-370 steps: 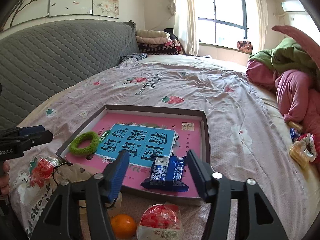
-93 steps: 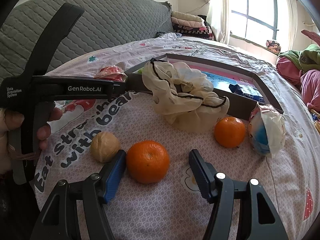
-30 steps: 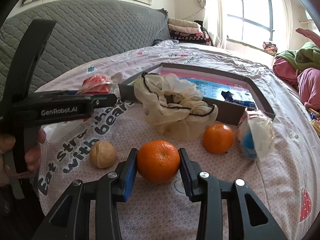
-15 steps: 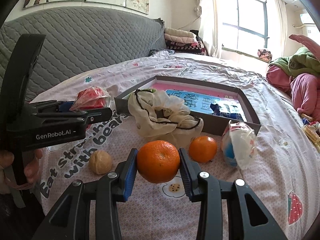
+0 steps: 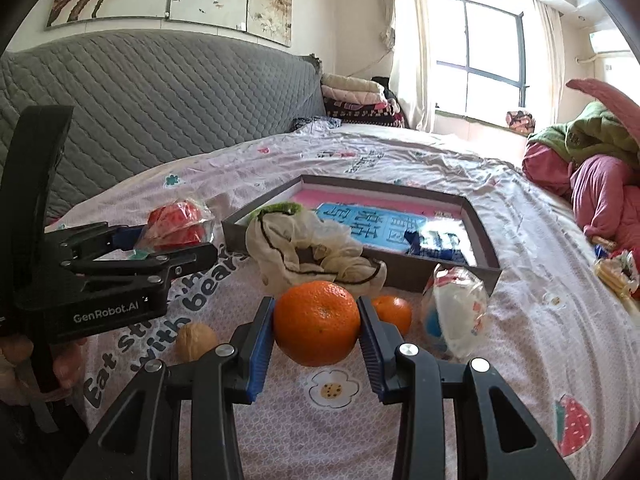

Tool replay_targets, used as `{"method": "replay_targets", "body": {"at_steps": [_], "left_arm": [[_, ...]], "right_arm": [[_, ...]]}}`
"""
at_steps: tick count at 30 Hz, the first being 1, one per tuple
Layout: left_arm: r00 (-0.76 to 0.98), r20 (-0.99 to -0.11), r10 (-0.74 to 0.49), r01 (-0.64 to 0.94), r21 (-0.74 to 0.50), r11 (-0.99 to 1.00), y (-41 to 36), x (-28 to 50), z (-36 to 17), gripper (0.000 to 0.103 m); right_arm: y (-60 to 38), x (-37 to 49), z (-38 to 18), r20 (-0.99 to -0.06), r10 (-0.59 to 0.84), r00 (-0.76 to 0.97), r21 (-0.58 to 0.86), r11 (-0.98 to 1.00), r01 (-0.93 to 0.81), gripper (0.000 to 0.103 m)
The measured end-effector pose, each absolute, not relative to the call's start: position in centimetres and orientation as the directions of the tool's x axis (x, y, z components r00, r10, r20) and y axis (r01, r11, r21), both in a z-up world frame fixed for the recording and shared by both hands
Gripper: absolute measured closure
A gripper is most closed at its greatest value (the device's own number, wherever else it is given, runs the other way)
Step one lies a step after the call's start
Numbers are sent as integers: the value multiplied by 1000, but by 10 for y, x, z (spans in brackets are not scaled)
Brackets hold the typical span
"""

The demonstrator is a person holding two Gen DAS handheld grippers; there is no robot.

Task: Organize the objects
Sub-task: 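Lift the red bagged ball with the left tool while the right tool lifts the orange, then carry the red bagged ball over the pink book tray while the right tool carries the orange there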

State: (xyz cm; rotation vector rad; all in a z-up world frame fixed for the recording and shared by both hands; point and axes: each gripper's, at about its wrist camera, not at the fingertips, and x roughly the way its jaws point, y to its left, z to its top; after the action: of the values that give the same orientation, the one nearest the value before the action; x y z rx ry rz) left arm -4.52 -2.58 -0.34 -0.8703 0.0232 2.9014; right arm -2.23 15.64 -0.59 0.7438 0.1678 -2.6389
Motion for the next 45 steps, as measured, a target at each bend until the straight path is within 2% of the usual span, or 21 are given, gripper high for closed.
{"method": "replay_targets", "body": {"at_steps": [45], "left_arm": [[-859, -505, 87, -95, -10, -995, -16, -73, 33, 42]], "right_arm": [[177, -45, 32, -446, -307, -841, -37, -932, 360, 63]]}}
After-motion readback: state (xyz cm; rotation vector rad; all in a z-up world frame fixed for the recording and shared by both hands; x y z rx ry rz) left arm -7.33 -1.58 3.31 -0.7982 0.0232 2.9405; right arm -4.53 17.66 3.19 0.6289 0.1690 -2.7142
